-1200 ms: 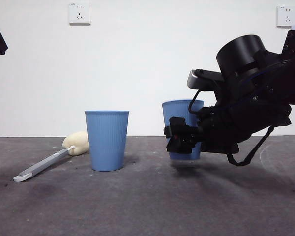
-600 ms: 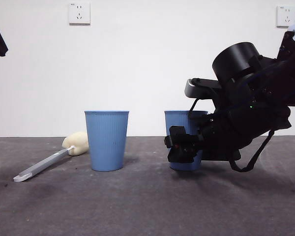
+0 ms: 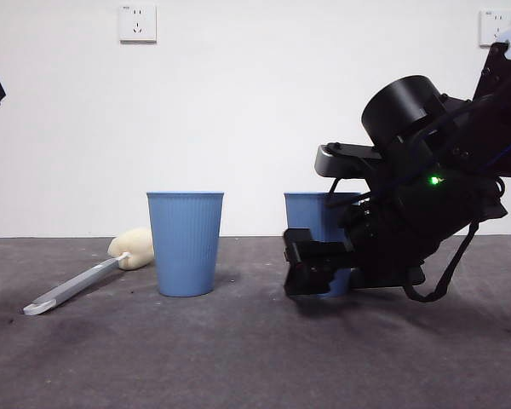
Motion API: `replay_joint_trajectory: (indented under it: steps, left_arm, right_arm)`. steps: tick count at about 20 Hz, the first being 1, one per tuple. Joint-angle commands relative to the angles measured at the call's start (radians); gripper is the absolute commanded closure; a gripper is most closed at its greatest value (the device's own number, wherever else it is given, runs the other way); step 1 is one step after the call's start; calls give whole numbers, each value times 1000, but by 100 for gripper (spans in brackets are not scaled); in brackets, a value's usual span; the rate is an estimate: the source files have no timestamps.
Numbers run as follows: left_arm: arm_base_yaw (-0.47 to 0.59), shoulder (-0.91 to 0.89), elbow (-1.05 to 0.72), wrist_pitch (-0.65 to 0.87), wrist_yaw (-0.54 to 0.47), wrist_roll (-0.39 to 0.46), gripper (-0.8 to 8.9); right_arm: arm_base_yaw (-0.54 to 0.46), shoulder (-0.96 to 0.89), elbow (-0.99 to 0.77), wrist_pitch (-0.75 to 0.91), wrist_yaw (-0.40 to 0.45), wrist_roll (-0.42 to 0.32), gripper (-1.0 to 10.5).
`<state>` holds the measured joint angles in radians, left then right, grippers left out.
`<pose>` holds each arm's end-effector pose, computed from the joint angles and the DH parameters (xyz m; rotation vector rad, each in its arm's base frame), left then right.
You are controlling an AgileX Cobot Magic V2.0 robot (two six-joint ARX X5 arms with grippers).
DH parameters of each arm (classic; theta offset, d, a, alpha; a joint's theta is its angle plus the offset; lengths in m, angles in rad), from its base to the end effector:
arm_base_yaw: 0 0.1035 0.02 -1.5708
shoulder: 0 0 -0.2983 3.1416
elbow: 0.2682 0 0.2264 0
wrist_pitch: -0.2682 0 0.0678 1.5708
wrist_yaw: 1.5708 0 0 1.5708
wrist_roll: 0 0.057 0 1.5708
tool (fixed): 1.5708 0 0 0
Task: Pick up the cup brush,pick up the cup,insert the brush into the cup,clean the cup,put the cup brush back,put the cup back to the fixed position on the table
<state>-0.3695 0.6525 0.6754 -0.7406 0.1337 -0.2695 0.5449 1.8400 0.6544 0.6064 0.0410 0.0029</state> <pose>0.0844 -0.0408 0.2679 -0.1671 0.7789 -0.3805 0.2931 0.1749 0.1430 -0.1662 0.5610 0.4888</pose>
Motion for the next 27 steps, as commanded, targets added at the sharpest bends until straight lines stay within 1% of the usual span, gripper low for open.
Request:
replay_joint_trajectory:
  steps: [1, 4, 7, 9, 12, 14, 15, 17, 19, 21, 23, 25, 27]
  left_arm:
    - [2, 0, 0, -1, -3, 13, 404]
    - [2, 2, 0, -2, -3, 13, 404]
    - [2, 4, 0, -2, -3, 13, 404]
    - [2, 5, 0, -2, -3, 13, 404]
    - [2, 5, 0, -2, -3, 13, 404]
    - [2, 5, 0, -2, -2, 14, 404]
    - [2, 5, 0, -2, -2, 17, 404]
    - [2, 5, 0, -3, 2, 34, 404]
    - [2, 5, 0, -7, 7, 39, 405]
    - [2, 5, 0, -18, 42, 39, 405]
    - [2, 5, 0, -27, 98, 39, 405]
    - [2, 5, 0, -34, 150, 39, 406]
    - [2, 5, 0, -39, 197, 39, 406]
  right_arm:
    - [-1, 5, -24, -87, -1, 23, 431]
    - [-1, -26, -24, -132, -1, 24, 432]
    - [-1, -94, -24, -237, -1, 24, 434]
    - [-1, -169, -24, -343, -2, 23, 435]
    - [-1, -337, -24, -546, -2, 24, 438]
    - [-1, -490, -24, -689, -16, 49, 439]
    - [-1, -571, -23, -758, -29, 68, 442]
    - [-1, -740, -16, -903, -89, 103, 443]
    - [-1, -885, 15, -1068, -137, 109, 443]
    - [-1, -1002, 72, -1251, -180, 108, 444]
    - [-1, -1086, 143, -1422, -223, 98, 446]
    - [-1, -1129, 210, -1540, -244, 93, 446]
    - [-1, -1153, 262, -1625, -277, 90, 446]
